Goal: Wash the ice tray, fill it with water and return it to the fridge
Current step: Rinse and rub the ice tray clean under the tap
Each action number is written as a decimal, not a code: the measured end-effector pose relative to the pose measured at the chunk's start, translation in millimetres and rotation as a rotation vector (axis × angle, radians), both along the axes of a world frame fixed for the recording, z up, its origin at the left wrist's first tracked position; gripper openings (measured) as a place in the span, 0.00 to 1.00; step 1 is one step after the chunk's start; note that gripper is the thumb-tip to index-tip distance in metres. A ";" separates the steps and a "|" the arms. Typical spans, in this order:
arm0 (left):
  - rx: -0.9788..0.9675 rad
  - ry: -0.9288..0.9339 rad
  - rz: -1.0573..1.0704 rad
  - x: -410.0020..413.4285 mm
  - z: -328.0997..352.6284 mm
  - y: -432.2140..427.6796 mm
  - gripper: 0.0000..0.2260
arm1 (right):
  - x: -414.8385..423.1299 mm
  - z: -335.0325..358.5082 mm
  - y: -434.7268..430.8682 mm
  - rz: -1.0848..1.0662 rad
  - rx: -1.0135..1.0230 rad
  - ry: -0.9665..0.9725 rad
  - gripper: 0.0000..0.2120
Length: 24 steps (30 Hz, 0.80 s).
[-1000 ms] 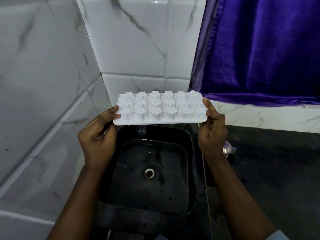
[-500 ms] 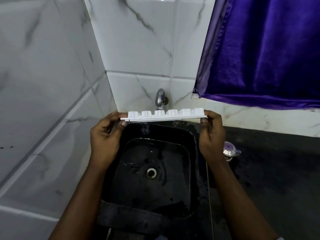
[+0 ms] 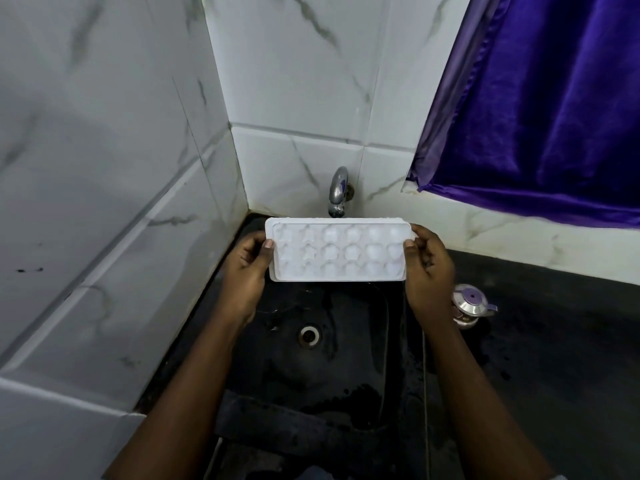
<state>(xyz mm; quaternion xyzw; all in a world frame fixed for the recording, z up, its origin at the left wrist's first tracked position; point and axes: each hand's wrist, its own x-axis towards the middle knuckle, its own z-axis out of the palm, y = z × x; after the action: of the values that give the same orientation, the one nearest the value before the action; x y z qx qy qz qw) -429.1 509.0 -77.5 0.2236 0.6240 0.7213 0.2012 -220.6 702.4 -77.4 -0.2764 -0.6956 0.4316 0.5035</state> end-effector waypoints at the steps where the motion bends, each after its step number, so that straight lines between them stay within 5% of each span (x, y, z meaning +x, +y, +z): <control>1: -0.019 -0.020 0.004 -1.3 -2.7 4.1 0.08 | -2.5 -1.9 0.5 -0.012 -0.007 -0.002 0.16; 6: -0.040 -0.225 -0.012 -1.9 -7.6 28.4 0.09 | -14.8 -16.5 16.1 -0.042 -0.171 -0.140 0.12; 12: -0.074 -0.563 -0.129 -12.1 -25.1 45.5 0.24 | -34.0 -25.3 37.1 -0.014 -0.362 -0.261 0.10; 14: -0.079 -0.610 -0.112 -20.4 -31.3 44.8 0.24 | -46.7 -23.8 49.4 0.057 -0.495 -0.289 0.08; 18: -0.074 -0.651 -0.063 -37.2 -34.7 43.4 0.26 | -91.6 -13.3 89.2 0.181 -0.668 -0.420 0.20; 24: -0.074 -0.676 -0.046 -48.7 -25.5 58.3 0.27 | -161.7 1.8 136.5 0.352 -0.681 -0.673 0.13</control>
<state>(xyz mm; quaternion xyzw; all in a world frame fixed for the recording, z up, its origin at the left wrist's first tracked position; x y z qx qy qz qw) -477.8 567.3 -103.1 -0.0218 0.5426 0.7267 0.4208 -382.3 838.9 -75.5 -0.4269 -0.6752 0.5992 0.0527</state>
